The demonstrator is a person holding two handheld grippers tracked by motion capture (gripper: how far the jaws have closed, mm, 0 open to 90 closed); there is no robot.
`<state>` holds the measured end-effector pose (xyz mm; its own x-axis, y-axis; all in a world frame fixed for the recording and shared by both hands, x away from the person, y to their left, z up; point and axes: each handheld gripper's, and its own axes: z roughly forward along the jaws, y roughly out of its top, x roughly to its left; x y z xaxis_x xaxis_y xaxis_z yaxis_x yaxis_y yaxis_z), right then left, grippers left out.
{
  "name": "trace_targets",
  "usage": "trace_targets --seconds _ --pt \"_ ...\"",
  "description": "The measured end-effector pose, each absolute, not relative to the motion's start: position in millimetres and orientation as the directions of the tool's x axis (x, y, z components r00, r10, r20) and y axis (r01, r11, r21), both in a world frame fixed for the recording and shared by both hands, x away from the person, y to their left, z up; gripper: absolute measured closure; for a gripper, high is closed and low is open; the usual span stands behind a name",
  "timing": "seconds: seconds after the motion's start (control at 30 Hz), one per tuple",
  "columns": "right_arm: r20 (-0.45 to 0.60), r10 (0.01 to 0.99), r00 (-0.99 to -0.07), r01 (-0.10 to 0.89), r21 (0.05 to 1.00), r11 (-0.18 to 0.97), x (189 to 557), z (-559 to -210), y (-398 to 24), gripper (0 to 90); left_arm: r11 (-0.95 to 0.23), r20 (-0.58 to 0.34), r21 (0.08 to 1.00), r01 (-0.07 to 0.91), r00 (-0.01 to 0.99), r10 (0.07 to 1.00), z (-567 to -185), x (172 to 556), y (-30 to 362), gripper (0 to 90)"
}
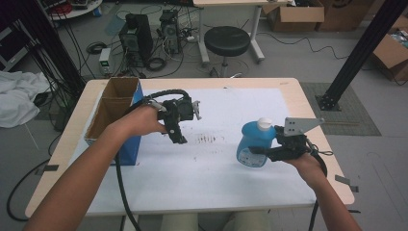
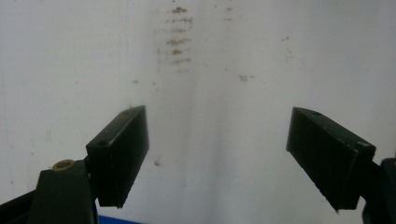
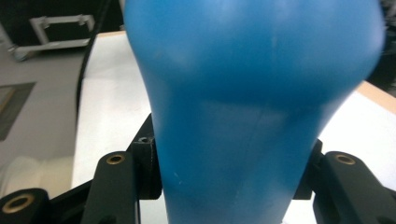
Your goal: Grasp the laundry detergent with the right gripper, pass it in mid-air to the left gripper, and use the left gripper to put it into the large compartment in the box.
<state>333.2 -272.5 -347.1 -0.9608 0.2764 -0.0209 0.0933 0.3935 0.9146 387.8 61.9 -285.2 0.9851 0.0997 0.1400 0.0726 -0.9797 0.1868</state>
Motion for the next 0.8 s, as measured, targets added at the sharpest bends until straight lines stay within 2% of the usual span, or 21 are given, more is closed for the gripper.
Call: trace_targets --seconds 0.27,0.8 --pt "-0.008 0.185 -0.983 0.070 0.910 0.408 342.8 -352.0 -263.2 44.7 -0.981 0.136 0.185 0.053 0.988 0.078 -274.8 382.5 57.2 21.8" --pt "-0.016 0.088 -0.996 0.024 0.903 0.429 359.9 -353.6 -247.6 44.8 -0.980 0.105 0.194 0.038 0.993 0.059 -260.4 374.6 50.1 21.7"
